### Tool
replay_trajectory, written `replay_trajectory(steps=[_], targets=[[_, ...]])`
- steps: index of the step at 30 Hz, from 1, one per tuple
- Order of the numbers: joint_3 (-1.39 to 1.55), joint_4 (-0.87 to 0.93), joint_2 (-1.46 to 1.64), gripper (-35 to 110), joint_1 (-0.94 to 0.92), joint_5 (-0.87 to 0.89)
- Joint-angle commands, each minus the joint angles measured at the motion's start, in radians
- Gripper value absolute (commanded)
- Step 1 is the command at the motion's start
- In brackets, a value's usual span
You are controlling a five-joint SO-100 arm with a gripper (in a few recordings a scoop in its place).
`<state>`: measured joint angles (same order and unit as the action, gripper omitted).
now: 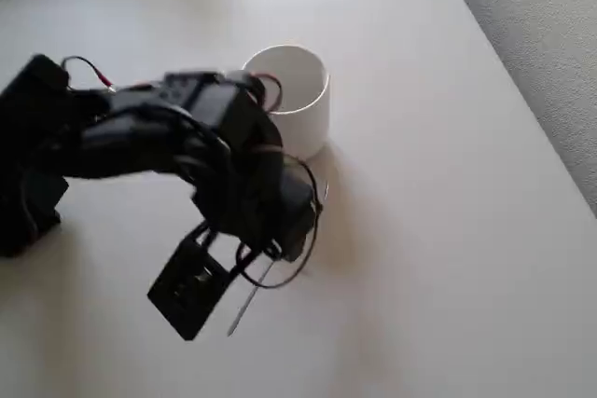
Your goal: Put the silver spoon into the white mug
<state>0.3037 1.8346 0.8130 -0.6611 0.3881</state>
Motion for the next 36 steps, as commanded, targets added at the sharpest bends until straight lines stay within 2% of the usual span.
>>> replay_trajectory(steps=[1,18,36], targets=[[-0.074,0.011,0.190,-2,0.052,-0.025],[-0.051,0.017,0.380,-2,0.359,-0.121],[0.121,0.017,0.333,-2,0.449,-0.133]])
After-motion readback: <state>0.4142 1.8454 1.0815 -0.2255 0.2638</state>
